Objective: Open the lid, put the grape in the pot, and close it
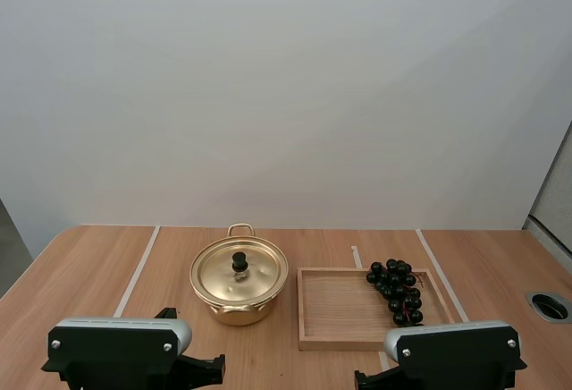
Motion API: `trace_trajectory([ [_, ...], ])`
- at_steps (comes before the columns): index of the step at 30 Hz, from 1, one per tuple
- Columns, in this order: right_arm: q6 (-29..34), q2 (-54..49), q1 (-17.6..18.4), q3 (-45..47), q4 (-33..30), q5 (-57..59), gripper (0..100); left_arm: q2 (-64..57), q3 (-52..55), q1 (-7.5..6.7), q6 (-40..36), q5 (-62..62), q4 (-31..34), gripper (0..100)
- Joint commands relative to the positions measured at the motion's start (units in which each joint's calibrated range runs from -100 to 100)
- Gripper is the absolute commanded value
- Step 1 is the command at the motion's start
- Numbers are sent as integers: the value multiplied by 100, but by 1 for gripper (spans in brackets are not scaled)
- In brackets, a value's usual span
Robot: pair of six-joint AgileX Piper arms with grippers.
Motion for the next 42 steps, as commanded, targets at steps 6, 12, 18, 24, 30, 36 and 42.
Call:
trace_trajectory([
  [6,47,-29,-32,1,103,-56,0,-20,13,-24,-72,-140,24,0],
  [12,47,-29,-32,1,-18,-101,0,-20,-140,-24,-43,-195,24,0],
  [18,47,-29,-32,-876,-29,556,0,-20,-1204,-24,177,204,24,0],
  [24,47,-29,-32,-2235,-29,1538,0,-20,-2348,-24,203,1607,24,0],
  [30,47,-29,-32,-3255,-29,2501,0,-20,-3092,-24,279,2296,24,0],
  [36,47,-29,-32,-3403,-29,2800,0,-20,-3178,-24,279,2577,32,0],
  [42,47,-29,-32,-3403,-29,3176,54,-20,-3178,-24,279,2981,32,40],
])
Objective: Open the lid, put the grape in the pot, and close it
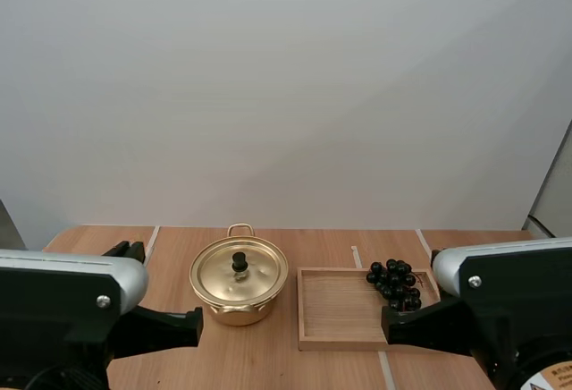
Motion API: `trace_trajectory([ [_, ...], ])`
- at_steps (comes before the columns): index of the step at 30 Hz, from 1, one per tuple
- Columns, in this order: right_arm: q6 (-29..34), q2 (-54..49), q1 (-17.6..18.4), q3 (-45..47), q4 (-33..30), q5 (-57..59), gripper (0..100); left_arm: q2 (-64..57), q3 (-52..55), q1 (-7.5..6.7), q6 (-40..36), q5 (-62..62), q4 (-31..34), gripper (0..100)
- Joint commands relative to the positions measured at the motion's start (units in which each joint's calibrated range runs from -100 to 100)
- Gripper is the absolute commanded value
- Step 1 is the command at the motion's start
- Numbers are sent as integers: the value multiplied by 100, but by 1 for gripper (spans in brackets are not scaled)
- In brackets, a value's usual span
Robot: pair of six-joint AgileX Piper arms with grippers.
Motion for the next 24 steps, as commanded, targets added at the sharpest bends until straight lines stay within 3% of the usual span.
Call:
trace_trajectory([
  [1,39,0,-32,-45,-32,93,70,0,-26,-16,13,214,46,50],
  [2,39,0,-32,-45,-32,93,91,0,-26,-8,13,288,46,64],
  [3,39,0,-32,-45,-32,117,100,0,-26,10,37,376,46,78],
  [4,39,0,-32,-45,-32,173,100,0,-26,37,125,468,46,92],
  [5,25,0,-32,-45,-32,215,100,7,-26,46,228,519,46,100],
  [9,25,0,-32,-45,-29,116,100,417,-26,46,604,638,2,100],
  [12,25,207,-32,-45,-31,293,100,1095,-119,46,1238,620,-374,100],
  [19,39,1490,-32,-45,-50,604,100,3006,-658,46,3325,620,-2157,100],
  [24,39,2175,-32,-45,-50,604,100,4551,-1206,39,4156,633,-2753,100],
])
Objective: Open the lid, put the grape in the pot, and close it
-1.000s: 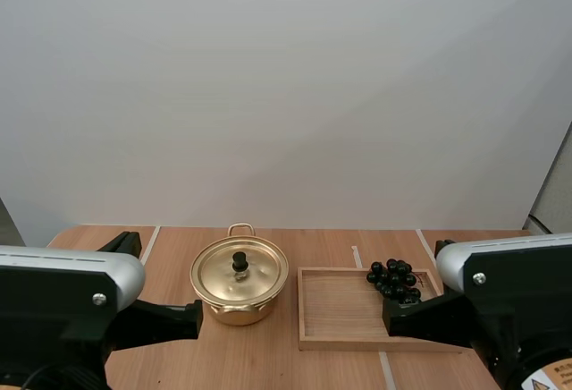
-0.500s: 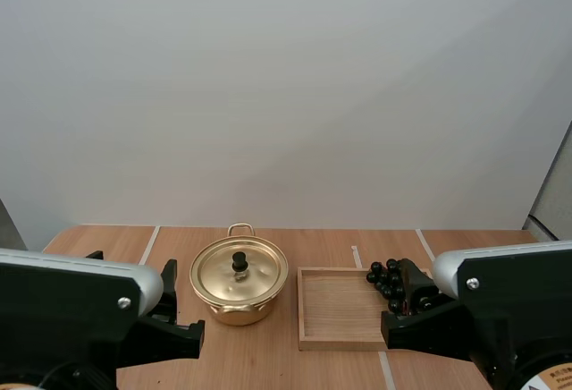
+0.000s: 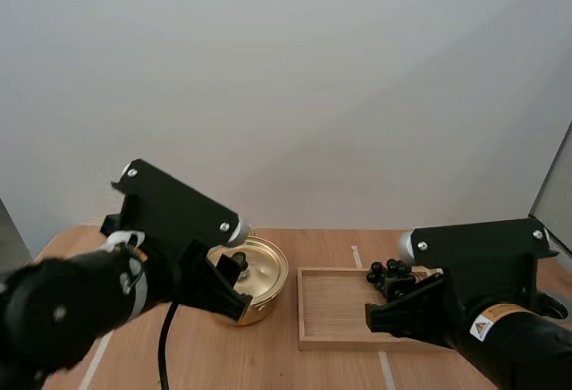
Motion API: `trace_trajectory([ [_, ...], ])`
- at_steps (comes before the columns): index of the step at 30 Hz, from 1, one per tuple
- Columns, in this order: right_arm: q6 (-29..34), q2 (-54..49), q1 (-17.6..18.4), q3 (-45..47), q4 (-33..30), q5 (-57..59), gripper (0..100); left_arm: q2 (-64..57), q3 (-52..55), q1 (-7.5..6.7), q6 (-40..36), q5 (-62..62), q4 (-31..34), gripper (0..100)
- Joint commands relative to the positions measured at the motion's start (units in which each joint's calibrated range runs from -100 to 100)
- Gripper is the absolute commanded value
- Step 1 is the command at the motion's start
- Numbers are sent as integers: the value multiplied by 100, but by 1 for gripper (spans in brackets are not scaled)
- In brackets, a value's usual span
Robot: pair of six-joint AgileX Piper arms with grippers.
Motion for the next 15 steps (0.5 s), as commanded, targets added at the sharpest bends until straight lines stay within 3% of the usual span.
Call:
trace_trajectory([
  [1,15,455,-32,-35,-29,-4,100,1142,-426,-1,548,-28,-467,100],
  [8,15,508,-32,-35,-34,-43,100,3610,-1387,-39,814,-28,-507,100],
  [15,15,508,-32,-35,-44,-68,100,5315,-2221,-234,734,-84,-121,100],
])
